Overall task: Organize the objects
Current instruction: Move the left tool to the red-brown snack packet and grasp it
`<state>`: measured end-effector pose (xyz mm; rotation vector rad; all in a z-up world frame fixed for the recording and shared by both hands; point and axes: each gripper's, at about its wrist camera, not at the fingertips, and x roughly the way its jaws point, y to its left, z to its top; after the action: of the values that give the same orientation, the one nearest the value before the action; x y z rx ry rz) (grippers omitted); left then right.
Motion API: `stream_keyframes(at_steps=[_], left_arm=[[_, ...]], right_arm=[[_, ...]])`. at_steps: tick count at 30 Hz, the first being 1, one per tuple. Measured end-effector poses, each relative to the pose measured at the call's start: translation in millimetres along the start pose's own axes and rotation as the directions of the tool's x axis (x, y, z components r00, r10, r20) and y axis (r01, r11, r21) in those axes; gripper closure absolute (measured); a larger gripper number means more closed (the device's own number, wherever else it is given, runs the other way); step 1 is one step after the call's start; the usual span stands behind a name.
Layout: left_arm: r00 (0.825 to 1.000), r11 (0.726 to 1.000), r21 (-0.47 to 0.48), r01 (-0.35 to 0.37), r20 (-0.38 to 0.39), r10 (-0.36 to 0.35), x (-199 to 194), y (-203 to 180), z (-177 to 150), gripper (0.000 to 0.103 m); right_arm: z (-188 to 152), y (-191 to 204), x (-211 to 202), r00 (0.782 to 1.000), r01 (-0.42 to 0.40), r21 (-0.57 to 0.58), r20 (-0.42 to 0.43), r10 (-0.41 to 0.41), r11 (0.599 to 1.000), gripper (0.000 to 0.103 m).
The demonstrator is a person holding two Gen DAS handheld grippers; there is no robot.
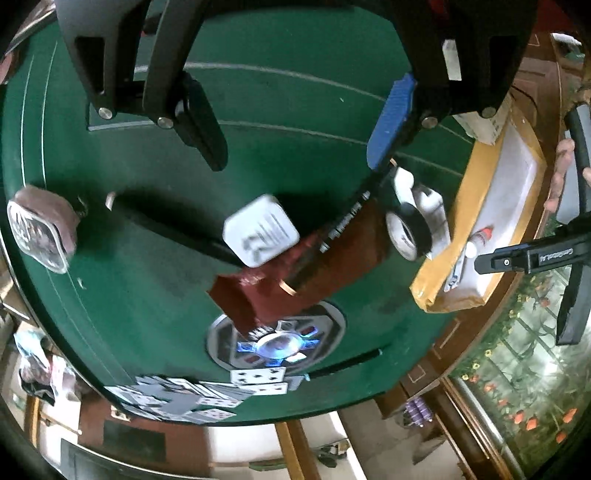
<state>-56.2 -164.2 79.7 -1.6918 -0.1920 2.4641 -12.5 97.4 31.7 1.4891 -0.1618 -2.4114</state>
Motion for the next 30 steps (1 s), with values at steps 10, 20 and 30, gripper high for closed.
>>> stream_keyframes(at_steps=[10, 20, 30], left_arm=[[0.998, 0.962, 0.269, 0.053, -0.027, -0.048, 33.5, -92.9, 26.5, 0.023], [0.990, 0.896, 0.440, -0.062, -0.089, 0.113, 91.0, -110.7, 39.3, 0.023], [0.990, 0.843, 0.537, 0.008, -0.123, 0.069, 106.0, -140.6, 30.0, 0.023]], right_arm=[[-8.5, -9.6, -17.0, 1.000, 0.012, -0.009, 0.026, -0.012, 1.000, 0.025], [-20.0, -26.8, -31.0, 0.999, 0.032, 0.068, 0.038, -0.034, 0.997, 0.025], [-23.7, -38.5, -32.6, 0.998, 0.056, 0.114, 0.033, -0.060, 0.992, 0.025]])
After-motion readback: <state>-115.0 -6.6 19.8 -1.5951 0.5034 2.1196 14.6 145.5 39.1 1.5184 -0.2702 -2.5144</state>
